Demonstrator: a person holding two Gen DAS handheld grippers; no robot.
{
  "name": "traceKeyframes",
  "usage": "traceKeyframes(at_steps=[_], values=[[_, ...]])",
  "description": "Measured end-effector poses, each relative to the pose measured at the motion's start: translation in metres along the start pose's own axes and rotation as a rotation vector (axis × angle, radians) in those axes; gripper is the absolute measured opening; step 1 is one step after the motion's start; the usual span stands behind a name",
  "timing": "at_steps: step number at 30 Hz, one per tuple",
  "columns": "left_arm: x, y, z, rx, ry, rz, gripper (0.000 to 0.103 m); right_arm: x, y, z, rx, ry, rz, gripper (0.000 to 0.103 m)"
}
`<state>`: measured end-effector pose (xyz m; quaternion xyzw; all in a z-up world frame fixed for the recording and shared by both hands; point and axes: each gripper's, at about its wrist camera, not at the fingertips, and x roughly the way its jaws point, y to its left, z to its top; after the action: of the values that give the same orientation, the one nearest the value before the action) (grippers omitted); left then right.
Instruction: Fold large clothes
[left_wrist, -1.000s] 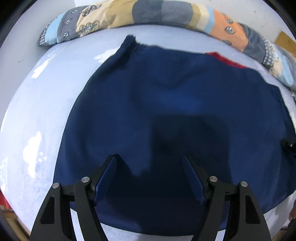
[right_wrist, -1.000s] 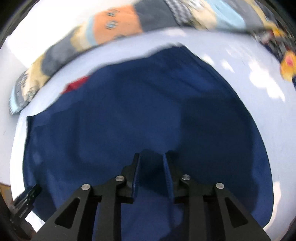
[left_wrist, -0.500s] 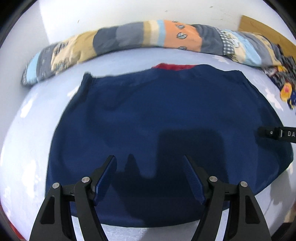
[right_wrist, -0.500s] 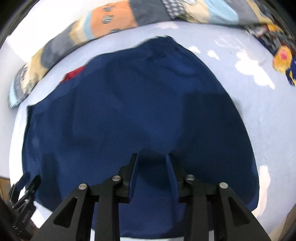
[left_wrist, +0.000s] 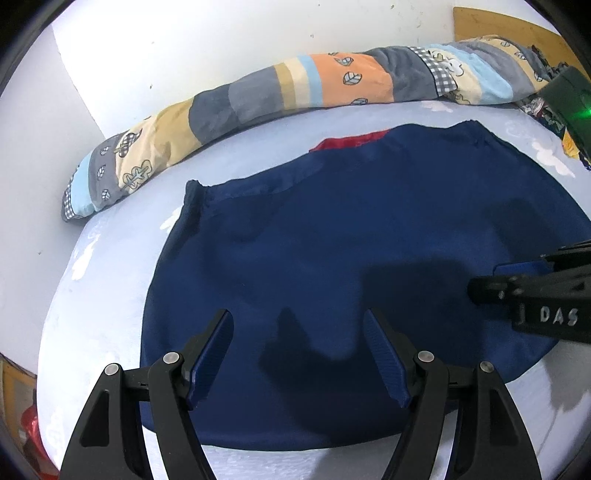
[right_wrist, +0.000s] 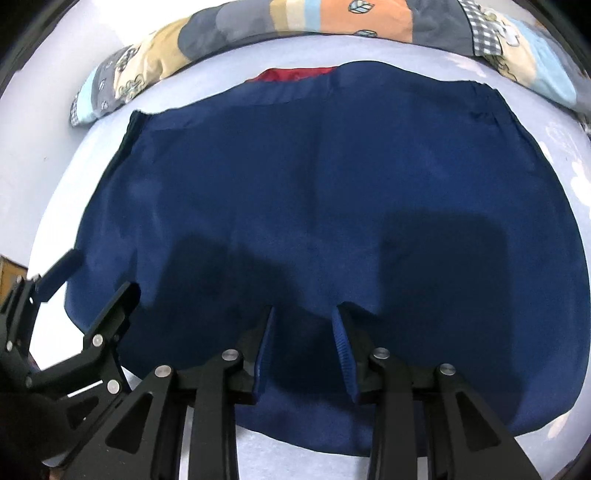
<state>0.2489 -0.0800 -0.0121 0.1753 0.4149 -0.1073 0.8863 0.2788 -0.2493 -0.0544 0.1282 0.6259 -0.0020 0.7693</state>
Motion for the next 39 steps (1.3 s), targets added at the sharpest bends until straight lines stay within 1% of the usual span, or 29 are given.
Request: traceKeyframes(at_steps=[2,3,6,9,15,20,23,28,33,39], values=[[-0.003,-0.001,0.0,0.002,-0.009,0.0,0.072,-0.007,-0.002,0.0,0.019,-0.01,0.032,0.035],[-0.004,0.0,0.0,0.003,-0.012,0.0,0.072,-0.012,-0.004,0.0,0.024,-0.021,0.033,0.034],[-0.008,-0.001,-0.001,0.014,-0.022,0.005,0.072,-0.016,-0.007,0.001,0.042,-0.041,0.01,0.035],[-0.011,-0.003,-0.002,0.029,-0.034,0.017,0.072,-0.013,-0.013,0.002,0.072,-0.041,-0.006,0.035],[-0.011,-0.004,-0.003,0.038,-0.038,0.015,0.072,-0.005,-0.033,0.004,0.131,-0.008,-0.03,0.034],[-0.01,-0.006,-0.003,0.047,-0.036,0.018,0.072,-0.01,-0.038,0.006,0.155,-0.026,-0.023,0.034],[-0.009,-0.005,-0.002,0.047,-0.031,0.02,0.072,-0.014,-0.041,0.007,0.149,-0.041,-0.031,0.034],[-0.007,-0.006,-0.001,0.049,-0.026,0.018,0.073,-0.015,-0.037,0.008,0.133,-0.041,-0.036,0.035],[-0.007,-0.005,0.001,0.048,-0.022,0.014,0.073,-0.018,-0.028,0.009,0.095,-0.059,-0.072,0.044],[-0.007,-0.003,0.001,0.037,-0.017,0.013,0.073,-0.022,-0.017,0.008,0.068,-0.072,-0.082,0.044]])
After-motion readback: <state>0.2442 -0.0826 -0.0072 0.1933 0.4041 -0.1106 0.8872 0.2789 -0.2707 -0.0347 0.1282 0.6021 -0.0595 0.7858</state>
